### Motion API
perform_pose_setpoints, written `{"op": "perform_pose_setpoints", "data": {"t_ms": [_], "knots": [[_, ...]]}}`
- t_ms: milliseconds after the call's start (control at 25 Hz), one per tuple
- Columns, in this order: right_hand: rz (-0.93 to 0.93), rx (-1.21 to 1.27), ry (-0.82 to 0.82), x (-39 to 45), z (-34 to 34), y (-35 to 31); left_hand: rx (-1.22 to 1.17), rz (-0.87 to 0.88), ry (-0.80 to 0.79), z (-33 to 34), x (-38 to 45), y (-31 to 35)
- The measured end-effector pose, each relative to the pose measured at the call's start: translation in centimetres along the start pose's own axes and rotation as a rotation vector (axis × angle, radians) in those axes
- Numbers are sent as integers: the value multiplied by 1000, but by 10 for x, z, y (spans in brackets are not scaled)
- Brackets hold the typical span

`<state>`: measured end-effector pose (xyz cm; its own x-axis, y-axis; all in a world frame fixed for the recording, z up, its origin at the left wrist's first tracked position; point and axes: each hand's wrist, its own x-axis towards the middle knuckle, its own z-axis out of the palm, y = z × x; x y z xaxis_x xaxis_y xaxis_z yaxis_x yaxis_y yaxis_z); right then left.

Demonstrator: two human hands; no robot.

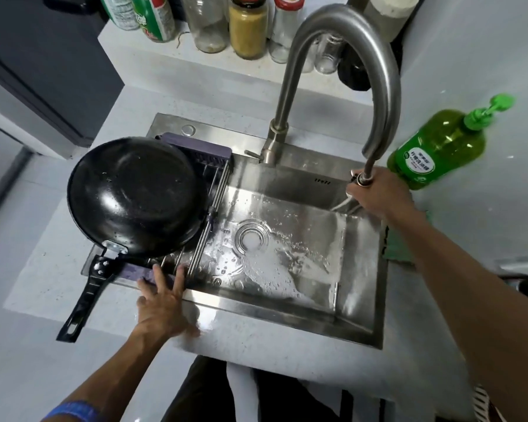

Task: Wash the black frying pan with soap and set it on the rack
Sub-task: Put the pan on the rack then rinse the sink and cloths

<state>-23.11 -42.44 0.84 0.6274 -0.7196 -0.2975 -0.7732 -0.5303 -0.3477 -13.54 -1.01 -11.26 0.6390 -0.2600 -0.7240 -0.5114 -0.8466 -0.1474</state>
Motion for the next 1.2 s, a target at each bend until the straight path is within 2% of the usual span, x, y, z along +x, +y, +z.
{"op": "perform_pose_setpoints", "data": {"t_ms": [280, 520, 760, 960, 1200], "knots": [[22, -198, -42, -2, -15, 2, -39, 13, 17, 7, 6, -2], [33, -254, -199, -4, -18, -2, -79, 28, -27, 2, 3, -1], [49, -198, -330, -14, -23, -12, -102, 38, -31, -3, 0, 0], [60, -42, -464, -18, -22, -15, -99, 37, -27, -4, -1, 0], [40, 89, -550, -20, -11, -10, -115, 41, -25, -4, -3, 1]]}}
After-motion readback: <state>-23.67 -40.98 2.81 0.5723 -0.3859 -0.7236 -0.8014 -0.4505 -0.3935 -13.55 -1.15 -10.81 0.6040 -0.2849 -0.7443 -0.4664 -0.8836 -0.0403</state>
